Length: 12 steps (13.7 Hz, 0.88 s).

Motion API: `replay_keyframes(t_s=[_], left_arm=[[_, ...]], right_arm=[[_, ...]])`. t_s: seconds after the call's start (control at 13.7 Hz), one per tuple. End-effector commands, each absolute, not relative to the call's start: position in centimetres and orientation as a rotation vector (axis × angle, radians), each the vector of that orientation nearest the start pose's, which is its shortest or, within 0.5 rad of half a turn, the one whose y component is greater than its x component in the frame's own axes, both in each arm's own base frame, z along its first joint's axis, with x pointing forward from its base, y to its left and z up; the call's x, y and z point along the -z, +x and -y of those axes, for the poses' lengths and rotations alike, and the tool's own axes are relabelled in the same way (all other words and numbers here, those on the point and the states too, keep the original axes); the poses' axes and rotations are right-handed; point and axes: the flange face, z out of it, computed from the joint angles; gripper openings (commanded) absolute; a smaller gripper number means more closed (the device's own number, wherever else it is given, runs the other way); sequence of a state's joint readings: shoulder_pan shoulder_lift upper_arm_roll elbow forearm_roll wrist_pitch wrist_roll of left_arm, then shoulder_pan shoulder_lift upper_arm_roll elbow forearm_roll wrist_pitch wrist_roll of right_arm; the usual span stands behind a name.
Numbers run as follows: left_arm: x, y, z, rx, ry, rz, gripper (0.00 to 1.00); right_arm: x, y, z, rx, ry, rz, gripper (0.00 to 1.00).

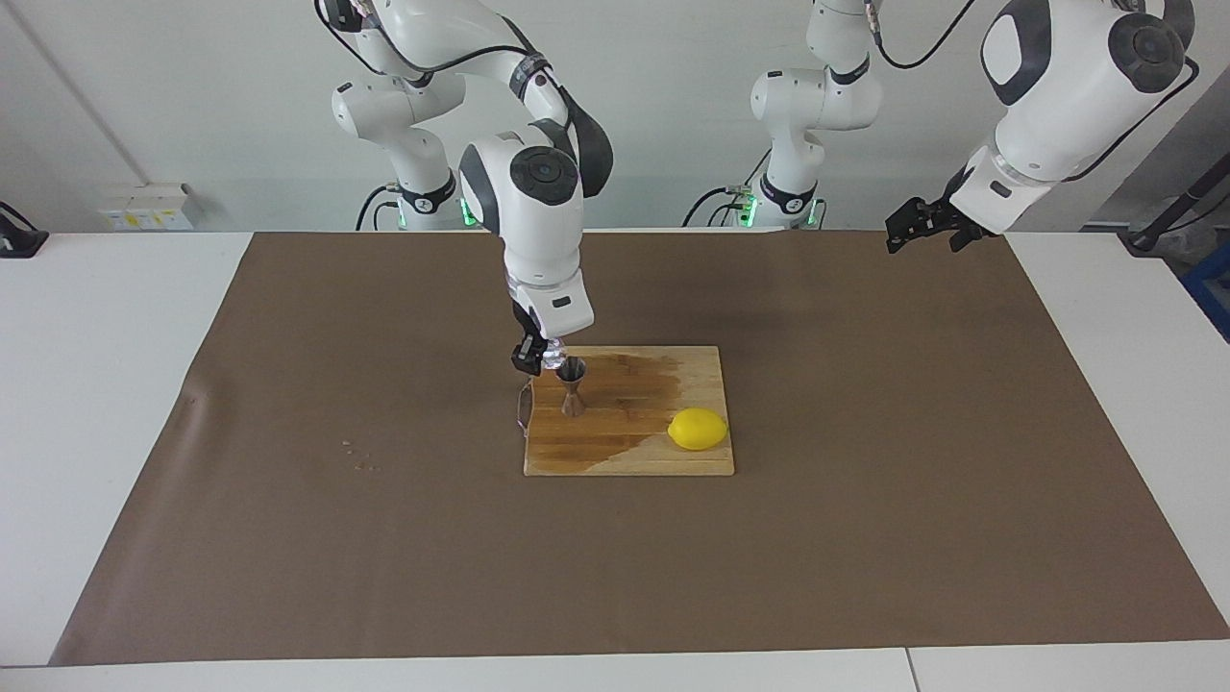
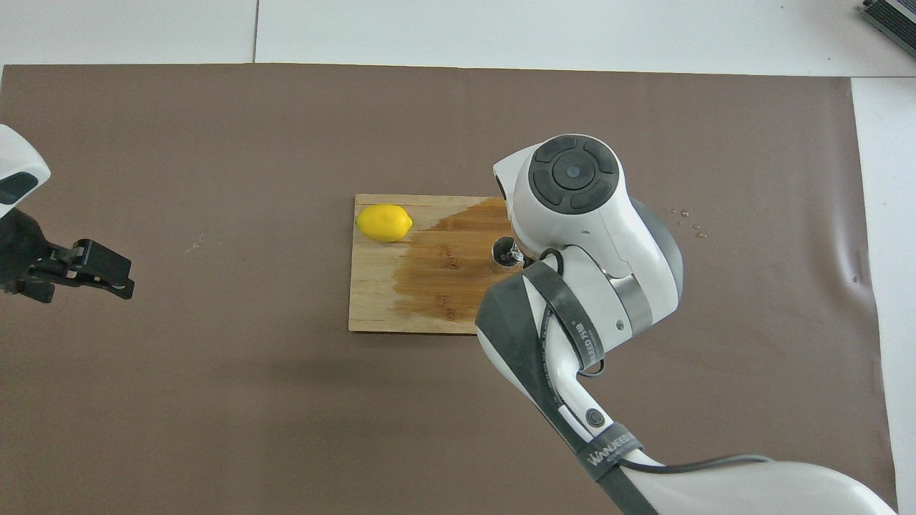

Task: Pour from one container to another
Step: 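Hold the clear glass tipped steeply over the metal cup, pouring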

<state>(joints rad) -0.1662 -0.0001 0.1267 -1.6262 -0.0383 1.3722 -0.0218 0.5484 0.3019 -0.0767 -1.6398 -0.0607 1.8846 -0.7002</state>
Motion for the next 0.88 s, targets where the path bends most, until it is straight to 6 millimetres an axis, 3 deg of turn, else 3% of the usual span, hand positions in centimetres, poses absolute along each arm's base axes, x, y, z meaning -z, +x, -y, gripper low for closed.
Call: replay_keyframes(t_s=[0.0, 0.8], left_arm=[[-58.7, 51.8, 2.5, -0.406, -3.134, -0.018, 1.0], [-58.6, 51.8, 2.5, -0.408, -3.133, -0.018, 1.0]], right_arm=[[-43.6, 57.8, -29.6, -0.132, -2.69, 1.819, 0.05], [-43.5, 57.4, -30.7, -0.158, -2.69, 1.874, 0.01]])
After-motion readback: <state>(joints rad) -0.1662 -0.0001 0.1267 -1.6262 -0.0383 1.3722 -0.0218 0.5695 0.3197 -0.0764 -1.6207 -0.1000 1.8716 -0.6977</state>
